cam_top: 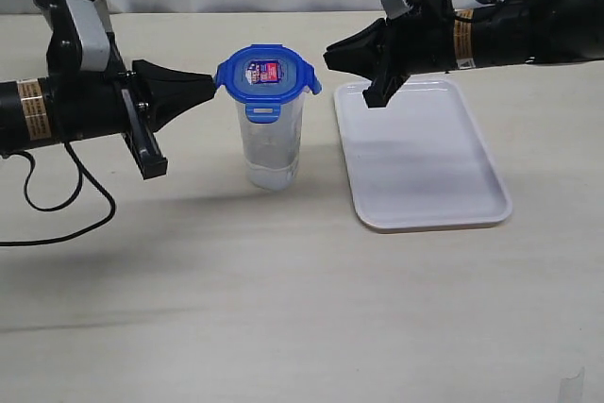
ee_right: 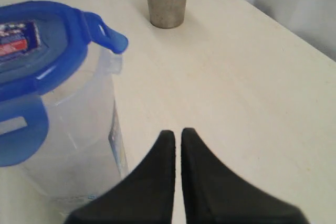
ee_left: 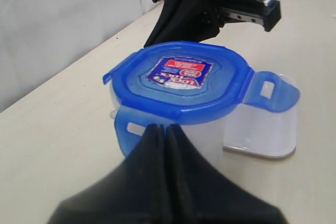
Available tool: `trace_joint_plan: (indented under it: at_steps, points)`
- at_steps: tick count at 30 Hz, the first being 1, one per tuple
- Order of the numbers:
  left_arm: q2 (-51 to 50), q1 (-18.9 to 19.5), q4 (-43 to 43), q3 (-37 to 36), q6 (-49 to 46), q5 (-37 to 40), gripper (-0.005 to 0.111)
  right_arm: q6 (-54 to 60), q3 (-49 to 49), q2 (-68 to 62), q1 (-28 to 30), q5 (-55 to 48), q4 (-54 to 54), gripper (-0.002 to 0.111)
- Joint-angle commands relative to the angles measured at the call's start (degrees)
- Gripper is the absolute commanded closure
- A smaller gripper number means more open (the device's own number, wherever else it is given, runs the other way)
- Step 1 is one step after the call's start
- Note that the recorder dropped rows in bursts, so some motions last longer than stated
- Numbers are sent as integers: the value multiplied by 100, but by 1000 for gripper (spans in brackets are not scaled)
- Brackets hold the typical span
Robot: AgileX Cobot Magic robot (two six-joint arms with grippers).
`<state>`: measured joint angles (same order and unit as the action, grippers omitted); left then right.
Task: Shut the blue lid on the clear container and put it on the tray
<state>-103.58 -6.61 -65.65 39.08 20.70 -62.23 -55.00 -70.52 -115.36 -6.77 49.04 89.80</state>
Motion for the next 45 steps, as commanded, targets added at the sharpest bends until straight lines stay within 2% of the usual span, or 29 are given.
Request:
trace_joint_plan:
  at_steps: [1, 9, 16, 25, 30, 34, 41, 45]
  points:
    - [-5, -8, -77, 38, 70, 23, 107, -119, -16, 54, 4, -152, -46, 104]
    - [-5, -40, -422, 38, 371, 23, 107, -159, -16, 54, 4, -24, -58, 104]
    - [-102, -369, 241, 38, -178, 280, 107, -159, -16, 54, 4, 55, -104, 104]
    - [-207, -472, 317, 38, -303, 384, 107, -159, -16, 54, 4, 55, -104, 104]
    - [-207, -461, 1277, 38, -902, 1176, 107, -159, -16, 54, 4, 55, -21, 104]
    - [-207, -461, 2079, 38, -1361, 1116, 107, -244, -16, 131, 4, 26, 85, 104]
    - [-145, -461, 1992, 38, -1513, 859, 107, -471, -5, 258, 4, -116, 282, 104]
    - [322, -461, 2029, 25, -1541, 1531, 107, -1007, -5, 621, 4, -164, 843, 104]
